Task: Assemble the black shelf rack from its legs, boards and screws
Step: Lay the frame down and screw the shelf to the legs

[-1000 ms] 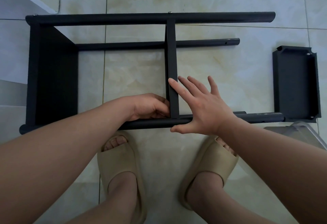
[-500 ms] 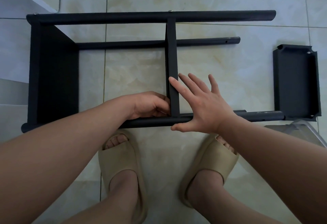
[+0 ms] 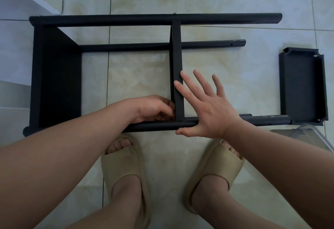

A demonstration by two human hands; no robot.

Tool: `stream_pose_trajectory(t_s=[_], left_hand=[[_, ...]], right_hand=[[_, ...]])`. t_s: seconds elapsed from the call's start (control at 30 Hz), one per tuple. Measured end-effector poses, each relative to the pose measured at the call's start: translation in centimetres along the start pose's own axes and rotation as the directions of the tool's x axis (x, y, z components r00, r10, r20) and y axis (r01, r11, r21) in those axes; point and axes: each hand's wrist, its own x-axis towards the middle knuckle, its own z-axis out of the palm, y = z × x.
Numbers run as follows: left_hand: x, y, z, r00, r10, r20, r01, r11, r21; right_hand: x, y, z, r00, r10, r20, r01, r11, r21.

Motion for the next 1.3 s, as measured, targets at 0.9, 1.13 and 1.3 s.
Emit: stream_pose_trajectory(t_s=[0.9,1.13,1.3], left_hand=[[-0.4,0.4,0.5,1.000,-0.002,-0.003,0.002,1.000,0.002],[-0.4,0.4,0.4,1.000,-0.012,-0.008,0.012,1.000,0.023],[-0.5,0.5,0.3,1.000,-0.011,0.006,0.010,0.999,0.054]], right_hand=[[-0.1,0.1,-0.1,0.999,-0.044,0.000,0.044,0.999,0.014],[0.3,0.2,-0.5,0.994,-0.110,0.026,0.112,0.992,-0.063],[1.5,0.3,-1.2,0.981,-0.182,0.071,0.190,0.973,-0.133]])
